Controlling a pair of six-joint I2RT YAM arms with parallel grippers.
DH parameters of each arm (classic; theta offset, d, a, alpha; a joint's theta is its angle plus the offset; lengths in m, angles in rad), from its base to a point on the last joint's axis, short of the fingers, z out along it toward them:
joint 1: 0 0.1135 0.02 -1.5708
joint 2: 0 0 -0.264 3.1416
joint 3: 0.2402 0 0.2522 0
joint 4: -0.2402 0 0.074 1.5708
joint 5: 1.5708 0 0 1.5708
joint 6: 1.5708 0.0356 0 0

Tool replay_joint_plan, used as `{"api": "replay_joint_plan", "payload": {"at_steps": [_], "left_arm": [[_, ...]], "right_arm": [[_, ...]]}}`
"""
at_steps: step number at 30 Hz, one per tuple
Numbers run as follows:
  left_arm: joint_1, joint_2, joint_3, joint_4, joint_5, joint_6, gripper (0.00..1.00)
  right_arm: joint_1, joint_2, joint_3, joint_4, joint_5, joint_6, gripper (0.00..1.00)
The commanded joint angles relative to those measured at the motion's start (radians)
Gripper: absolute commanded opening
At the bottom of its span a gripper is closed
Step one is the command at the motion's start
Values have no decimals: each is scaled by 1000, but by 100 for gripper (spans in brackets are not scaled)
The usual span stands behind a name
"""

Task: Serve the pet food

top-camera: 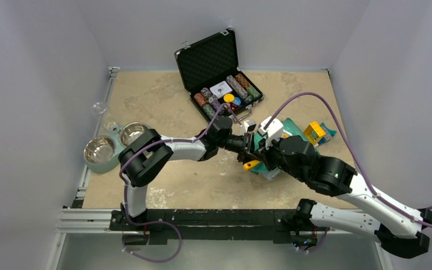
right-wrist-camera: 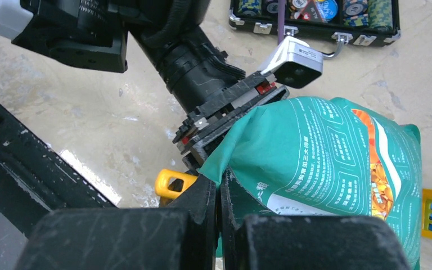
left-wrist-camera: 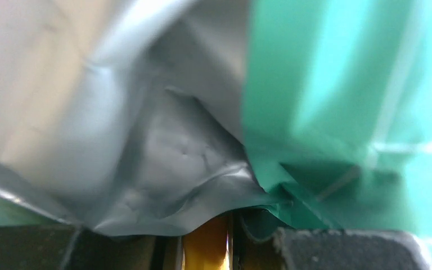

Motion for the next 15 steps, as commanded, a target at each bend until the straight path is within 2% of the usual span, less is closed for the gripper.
{"api": "replay_joint_plan", "payload": {"at_steps": [1, 3, 8, 15], "left_arm": [[46, 27, -60, 323, -145, 123, 0], [46, 29, -65, 378, -133, 110, 0], [61, -31, -114, 361, -135, 118, 0], [101, -217, -175, 105, -52, 286, 0]], "right_arm": [[-1, -35, 42, 181, 73, 33, 0], [-12, -36, 41, 185, 101, 22, 0], [-35, -34, 69, 191, 152, 8, 0], [-36, 5, 127, 209, 155, -25, 0]]}}
